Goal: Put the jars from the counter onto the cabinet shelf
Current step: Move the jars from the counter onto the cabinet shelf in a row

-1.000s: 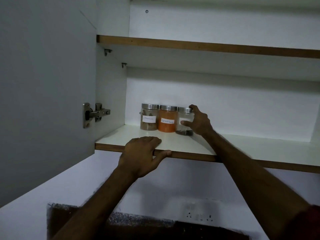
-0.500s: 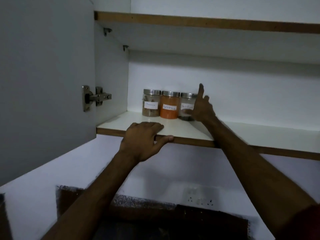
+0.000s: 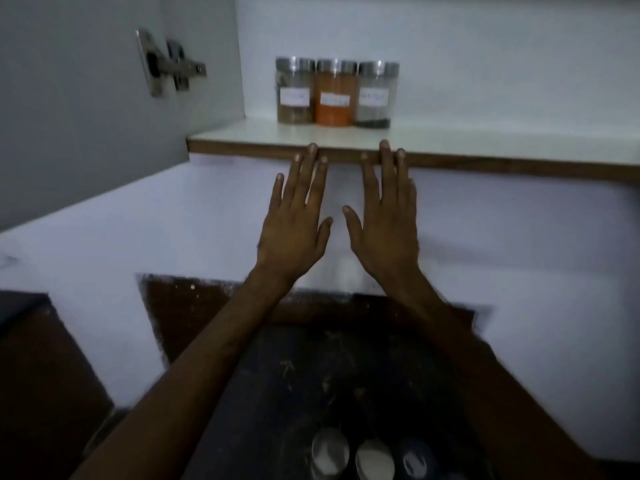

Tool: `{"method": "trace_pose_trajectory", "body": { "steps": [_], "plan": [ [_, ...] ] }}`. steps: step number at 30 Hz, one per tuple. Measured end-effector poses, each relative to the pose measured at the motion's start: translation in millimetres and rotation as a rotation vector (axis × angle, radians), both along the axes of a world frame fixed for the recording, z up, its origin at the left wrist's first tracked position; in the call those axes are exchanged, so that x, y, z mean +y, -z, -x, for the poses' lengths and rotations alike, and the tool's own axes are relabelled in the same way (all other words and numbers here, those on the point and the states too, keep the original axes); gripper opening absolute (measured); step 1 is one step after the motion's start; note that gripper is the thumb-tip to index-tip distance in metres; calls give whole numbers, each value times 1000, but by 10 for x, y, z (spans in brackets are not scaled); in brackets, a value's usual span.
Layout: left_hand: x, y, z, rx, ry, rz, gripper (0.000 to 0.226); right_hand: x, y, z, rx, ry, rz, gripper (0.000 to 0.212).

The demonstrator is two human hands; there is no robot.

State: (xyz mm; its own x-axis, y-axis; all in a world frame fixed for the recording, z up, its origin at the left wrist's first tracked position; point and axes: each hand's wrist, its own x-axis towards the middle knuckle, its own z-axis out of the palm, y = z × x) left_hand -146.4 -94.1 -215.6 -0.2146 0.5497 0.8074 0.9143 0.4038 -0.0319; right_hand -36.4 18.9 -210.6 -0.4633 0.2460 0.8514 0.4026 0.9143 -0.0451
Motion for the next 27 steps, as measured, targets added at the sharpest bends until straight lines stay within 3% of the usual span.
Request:
{"method": "trace_pose_trajectory", "body": {
  "steps": [2, 4, 7, 9, 11, 13, 16, 19, 27],
  "plan": [
    [-97, 350, -72, -51, 38, 109, 72, -125, 444, -43, -9, -94, 127, 63],
    [-283, 831, -128, -154, 25, 275, 72, -274, 1038, -150, -170, -196, 310, 53],
    [-674, 1584, -188, -370, -38, 401, 69, -498, 1974, -387, -729, -226, 620, 59],
    [-949, 1995, -236, -528, -65, 441, 68, -606, 2554, -548, -1153, -196, 581, 75],
    [-1205, 2305, -260, -625, -91, 506, 68, -731, 3005, -677, -1376, -176, 527, 89],
    [-1396, 2521, -253, -720, -98, 529, 68, -842, 3274, -760, -1426, -142, 500, 93],
    [-1574, 2685, -236, -870, -76, 515, 70, -872, 3358, -736, -1378, -107, 476, 75],
    [-1637, 2687, -210, -994, -10, 542, 78, -770, 3185, -598, -1418, -154, 524, 85],
    [-1264, 2135, -192, -1138, 337, 541, 103, -535, 1797, -422, -1279, -450, 681, 82]
  ]
}}
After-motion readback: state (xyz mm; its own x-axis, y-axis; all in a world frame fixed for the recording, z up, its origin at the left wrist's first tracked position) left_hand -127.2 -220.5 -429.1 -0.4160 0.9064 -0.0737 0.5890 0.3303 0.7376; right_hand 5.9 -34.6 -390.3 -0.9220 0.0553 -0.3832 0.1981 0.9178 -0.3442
